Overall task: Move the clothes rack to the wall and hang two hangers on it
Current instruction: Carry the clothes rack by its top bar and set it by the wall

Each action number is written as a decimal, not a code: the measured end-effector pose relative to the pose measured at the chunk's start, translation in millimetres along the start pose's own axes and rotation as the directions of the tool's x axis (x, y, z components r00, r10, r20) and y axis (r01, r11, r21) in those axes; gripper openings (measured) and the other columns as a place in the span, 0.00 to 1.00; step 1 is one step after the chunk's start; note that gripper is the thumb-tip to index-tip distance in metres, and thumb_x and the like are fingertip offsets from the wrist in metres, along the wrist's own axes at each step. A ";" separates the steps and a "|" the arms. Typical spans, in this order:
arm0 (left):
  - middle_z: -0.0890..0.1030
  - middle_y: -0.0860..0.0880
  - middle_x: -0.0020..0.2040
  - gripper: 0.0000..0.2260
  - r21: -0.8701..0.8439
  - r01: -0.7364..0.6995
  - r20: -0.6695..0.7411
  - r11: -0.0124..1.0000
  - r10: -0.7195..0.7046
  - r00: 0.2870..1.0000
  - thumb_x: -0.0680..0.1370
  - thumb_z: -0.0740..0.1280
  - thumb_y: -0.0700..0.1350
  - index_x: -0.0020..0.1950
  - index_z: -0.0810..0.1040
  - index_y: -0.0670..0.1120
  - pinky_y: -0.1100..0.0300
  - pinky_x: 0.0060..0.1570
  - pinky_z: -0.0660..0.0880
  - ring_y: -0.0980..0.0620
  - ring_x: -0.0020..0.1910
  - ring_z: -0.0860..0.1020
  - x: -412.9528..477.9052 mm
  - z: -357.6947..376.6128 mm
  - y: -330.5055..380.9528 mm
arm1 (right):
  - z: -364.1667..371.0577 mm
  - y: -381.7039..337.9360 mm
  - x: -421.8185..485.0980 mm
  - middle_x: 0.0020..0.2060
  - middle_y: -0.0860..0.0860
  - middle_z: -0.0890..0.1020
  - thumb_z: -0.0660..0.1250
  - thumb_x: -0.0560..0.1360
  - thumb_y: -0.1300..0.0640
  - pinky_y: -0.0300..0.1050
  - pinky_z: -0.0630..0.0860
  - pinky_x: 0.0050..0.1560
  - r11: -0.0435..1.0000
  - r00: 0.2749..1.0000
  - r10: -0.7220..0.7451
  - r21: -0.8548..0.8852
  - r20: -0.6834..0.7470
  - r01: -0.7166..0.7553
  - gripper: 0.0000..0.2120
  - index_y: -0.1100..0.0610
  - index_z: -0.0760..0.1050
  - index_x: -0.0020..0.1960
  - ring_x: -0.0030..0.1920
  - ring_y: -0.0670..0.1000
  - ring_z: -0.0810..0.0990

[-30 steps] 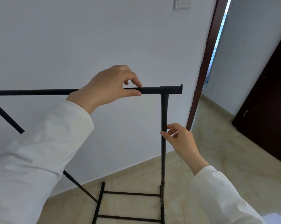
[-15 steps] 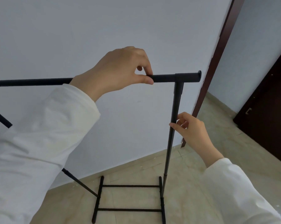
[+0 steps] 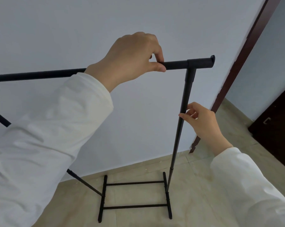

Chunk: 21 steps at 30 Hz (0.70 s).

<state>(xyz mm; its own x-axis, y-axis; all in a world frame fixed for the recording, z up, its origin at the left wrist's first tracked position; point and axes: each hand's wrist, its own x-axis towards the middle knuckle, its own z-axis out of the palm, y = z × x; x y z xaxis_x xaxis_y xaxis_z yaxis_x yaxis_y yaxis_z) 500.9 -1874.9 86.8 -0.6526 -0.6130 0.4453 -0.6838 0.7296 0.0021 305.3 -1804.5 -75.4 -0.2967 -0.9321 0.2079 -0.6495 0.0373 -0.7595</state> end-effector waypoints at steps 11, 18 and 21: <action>0.78 0.52 0.52 0.10 0.066 0.109 0.011 0.992 -0.110 0.994 0.72 0.65 0.57 0.47 0.80 0.54 0.57 0.44 0.62 0.51 0.52 0.73 41.6 19.2 -2.8 | -6.8 24.9 67.5 0.32 0.42 0.76 0.68 0.70 0.50 0.42 0.70 0.36 0.997 0.989 -0.075 0.030 0.126 0.072 0.07 0.47 0.70 0.43 0.34 0.43 0.73; 0.78 0.51 0.52 0.10 0.101 0.157 0.043 0.982 -0.162 0.986 0.73 0.65 0.56 0.47 0.80 0.53 0.57 0.43 0.61 0.50 0.52 0.73 71.6 41.3 10.4 | -14.4 52.4 99.8 0.32 0.40 0.76 0.69 0.70 0.50 0.46 0.73 0.41 0.996 0.979 -0.084 0.042 0.185 0.077 0.07 0.46 0.71 0.43 0.33 0.44 0.73; 0.78 0.50 0.52 0.10 0.119 0.160 0.051 0.980 -0.167 0.985 0.73 0.64 0.57 0.47 0.80 0.53 0.57 0.43 0.61 0.49 0.52 0.73 82.4 48.1 16.0 | -17.8 62.4 108.7 0.31 0.41 0.76 0.69 0.70 0.50 0.47 0.73 0.40 0.996 0.980 -0.074 0.064 0.186 0.064 0.06 0.47 0.71 0.43 0.33 0.44 0.73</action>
<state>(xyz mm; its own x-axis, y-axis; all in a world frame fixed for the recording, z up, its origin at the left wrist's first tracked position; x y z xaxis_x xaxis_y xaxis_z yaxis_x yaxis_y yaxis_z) 420.4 -1928.2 80.5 -0.5454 -0.7407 0.3923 -0.8131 0.5811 -0.0334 220.1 -1897.1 -89.2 -0.1119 -0.9830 0.1455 -0.6212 -0.0451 -0.7824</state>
